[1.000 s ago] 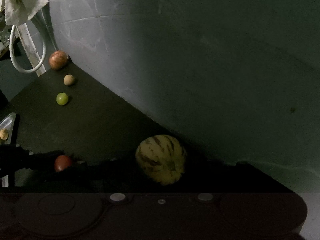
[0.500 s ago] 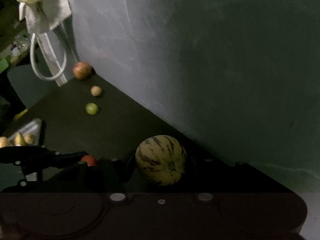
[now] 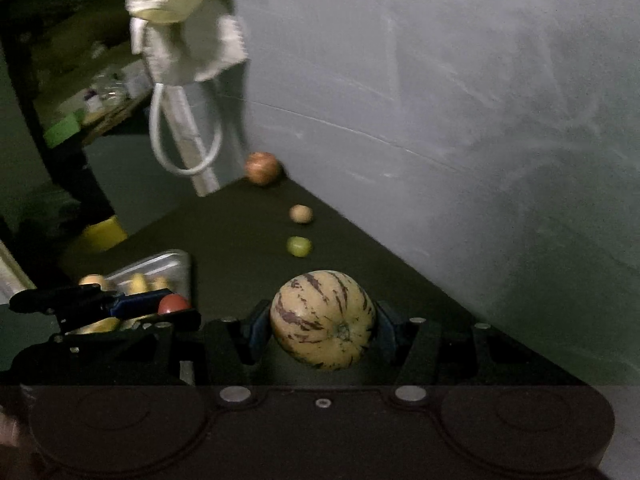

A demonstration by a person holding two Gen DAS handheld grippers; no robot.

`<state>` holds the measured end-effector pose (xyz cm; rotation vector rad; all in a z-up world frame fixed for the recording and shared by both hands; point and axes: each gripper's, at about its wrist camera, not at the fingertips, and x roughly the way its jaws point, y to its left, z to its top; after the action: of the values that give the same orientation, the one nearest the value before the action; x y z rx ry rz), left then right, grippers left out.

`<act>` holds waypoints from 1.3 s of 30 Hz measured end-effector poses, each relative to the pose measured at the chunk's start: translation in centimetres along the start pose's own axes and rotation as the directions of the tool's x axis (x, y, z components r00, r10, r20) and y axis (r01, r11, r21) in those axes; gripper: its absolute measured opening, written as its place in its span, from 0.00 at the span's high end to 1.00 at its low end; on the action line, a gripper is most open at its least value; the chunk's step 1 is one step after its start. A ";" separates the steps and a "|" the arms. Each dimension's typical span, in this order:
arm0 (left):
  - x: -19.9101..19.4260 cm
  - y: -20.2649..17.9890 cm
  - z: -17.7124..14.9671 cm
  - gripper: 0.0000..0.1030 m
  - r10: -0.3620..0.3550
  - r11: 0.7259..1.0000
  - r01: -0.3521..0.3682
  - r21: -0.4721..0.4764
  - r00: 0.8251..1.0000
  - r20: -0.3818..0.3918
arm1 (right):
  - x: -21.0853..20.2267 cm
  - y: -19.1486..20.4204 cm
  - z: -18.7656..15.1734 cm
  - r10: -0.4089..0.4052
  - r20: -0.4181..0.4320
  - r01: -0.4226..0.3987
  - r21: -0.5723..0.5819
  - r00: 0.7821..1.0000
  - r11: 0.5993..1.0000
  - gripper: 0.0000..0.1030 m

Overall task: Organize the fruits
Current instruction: 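Carry the pepino and the red tomato toward the tray with both grippers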

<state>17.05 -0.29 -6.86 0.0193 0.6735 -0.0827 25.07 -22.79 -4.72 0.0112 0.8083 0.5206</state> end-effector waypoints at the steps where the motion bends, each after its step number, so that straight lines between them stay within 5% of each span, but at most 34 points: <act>1: -0.8 0.5 -0.1 0.68 0.015 1.000 -0.015 -0.008 1.000 0.006 | -0.4 0.7 0.2 0.013 0.005 -0.013 -0.010 1.000 1.000 0.46; 21: -12.2 7.1 -4.6 0.68 0.228 0.963 -0.220 -0.154 0.973 0.037 | -4.6 12.6 0.8 0.216 0.029 -0.207 -0.179 0.976 0.962 0.46; 31: -11.9 9.1 -8.0 0.68 0.238 0.953 -0.240 -0.186 0.971 -0.034 | -2.9 16.0 -1.4 0.256 -0.056 -0.262 -0.209 0.965 0.942 0.46; 39: -7.0 10.6 -10.5 0.68 0.206 0.959 -0.223 -0.175 0.972 -0.111 | 2.1 16.4 -3.8 0.216 -0.164 -0.249 -0.217 0.962 0.944 0.46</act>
<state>5.89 11.26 -10.82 -0.0847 0.7655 0.1924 16.41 -8.19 -5.47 -0.1519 0.8813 0.8478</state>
